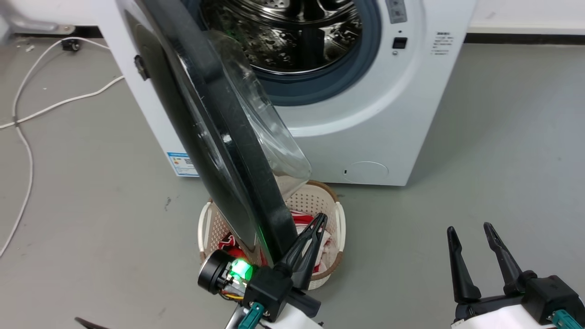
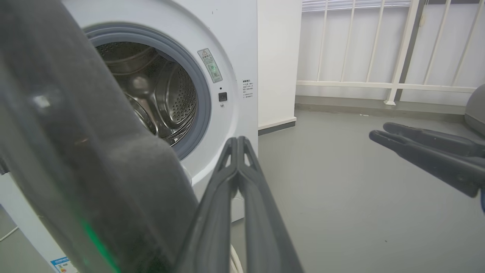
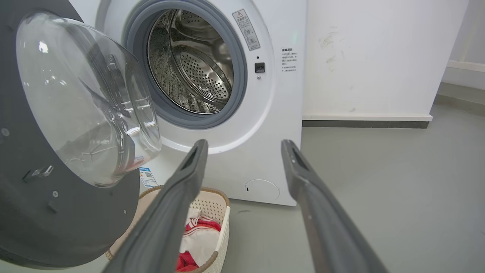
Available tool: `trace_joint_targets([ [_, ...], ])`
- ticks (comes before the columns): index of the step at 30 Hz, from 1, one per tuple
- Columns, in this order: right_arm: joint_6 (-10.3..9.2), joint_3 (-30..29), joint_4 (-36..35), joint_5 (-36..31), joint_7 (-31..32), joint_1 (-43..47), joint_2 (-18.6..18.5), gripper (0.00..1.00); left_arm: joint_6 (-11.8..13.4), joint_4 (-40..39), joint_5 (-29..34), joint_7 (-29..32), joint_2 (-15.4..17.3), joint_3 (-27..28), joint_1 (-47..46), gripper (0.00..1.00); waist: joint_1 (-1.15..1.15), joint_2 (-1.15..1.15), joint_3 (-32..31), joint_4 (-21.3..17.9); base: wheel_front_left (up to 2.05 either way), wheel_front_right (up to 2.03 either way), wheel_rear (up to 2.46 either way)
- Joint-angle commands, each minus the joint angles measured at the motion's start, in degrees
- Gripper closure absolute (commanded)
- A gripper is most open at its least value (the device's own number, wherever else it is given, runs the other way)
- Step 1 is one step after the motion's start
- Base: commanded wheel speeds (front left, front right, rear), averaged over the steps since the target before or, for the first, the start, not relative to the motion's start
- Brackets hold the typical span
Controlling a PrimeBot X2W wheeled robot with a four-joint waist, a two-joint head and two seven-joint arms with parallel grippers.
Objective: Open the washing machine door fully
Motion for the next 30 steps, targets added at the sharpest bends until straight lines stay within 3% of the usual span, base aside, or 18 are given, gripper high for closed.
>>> trace_joint_targets([
  [1, -0.04, 0.1, 0.1, -0.3, -0.1, -0.5, 0.1, 0.0, 0.9, 0.4, 0.1, 0.3, 1.5, 2.6, -0.1, 1.0, 0.0, 0.0, -0.1, 0.6, 0.0, 0.0, 0.0],
  [24, -0.04, 0.1, 0.9, -1.4, -0.1, 0.3, 0.1, 0.0, 2.9, -5.6, 0.1, 0.3, 2.9, 8.8, 8.5, 1.0, 0.0, 0.0, 0.7, 13.3, 0.0, 0.0, 0.0],
  [30, -0.04, 0.0, 1.0, -1.8, -0.1, -0.1, 0.1, 0.0, 4.1, -6.3, -0.7, 0.2, 4.3, 13.4, 10.8, 1.0, 0.0, 0.0, 1.7, 15.4, 0.0, 0.0, 0.0],
])
